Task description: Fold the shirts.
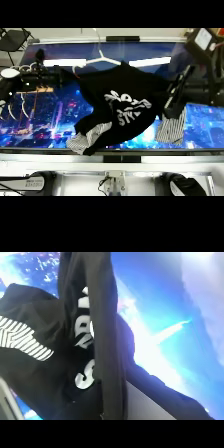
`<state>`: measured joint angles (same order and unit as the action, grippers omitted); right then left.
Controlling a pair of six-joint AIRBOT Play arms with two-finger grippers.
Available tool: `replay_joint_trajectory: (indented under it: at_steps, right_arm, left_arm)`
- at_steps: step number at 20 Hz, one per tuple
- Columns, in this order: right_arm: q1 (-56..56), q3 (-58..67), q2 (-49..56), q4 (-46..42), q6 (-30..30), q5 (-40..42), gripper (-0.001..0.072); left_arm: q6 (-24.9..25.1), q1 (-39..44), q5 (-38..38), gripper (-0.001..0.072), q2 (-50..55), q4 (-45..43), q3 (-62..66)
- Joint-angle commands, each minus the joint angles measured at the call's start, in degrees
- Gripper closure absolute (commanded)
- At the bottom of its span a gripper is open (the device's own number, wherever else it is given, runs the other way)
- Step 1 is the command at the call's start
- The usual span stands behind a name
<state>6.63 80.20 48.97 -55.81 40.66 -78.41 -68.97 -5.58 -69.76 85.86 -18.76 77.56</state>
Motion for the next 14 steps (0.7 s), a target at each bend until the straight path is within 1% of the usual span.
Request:
replay_joint_trajectory:
  at_steps: [1, 4, 7, 10, 14]
  right_arm:
    - [0.0, 0.0, 0.0, -2.4, -0.5, -3.8, 0.0661]
    - [0.0, 0.0, 0.0, -4.9, -0.7, -6.1, 0.0661]
    - [0.0, 0.0, -0.4, -3.5, -1.6, -6.6, 0.0661]
    - [0.0, 0.0, -1.4, -1.6, -1.9, -5.2, 0.066]
    - [0.0, 0.0, -1.4, -3.9, -1.9, -10.2, 0.0661]
  left_arm:
    - [0.2, -1.3, 26.8, 0.0654, -0.1, 0.6, 4.7]
    - [0.3, -2.4, 25.7, 0.0655, -0.1, -0.6, 7.7]
    - [0.1, -5.1, 25.7, 0.0656, 0.1, -1.8, 8.4]
    - [-2.4, -6.2, 25.7, 0.0656, 0.7, -5.3, 8.4]
    - [-2.2, -6.2, 27.1, 0.0656, 0.7, -5.2, 9.9]
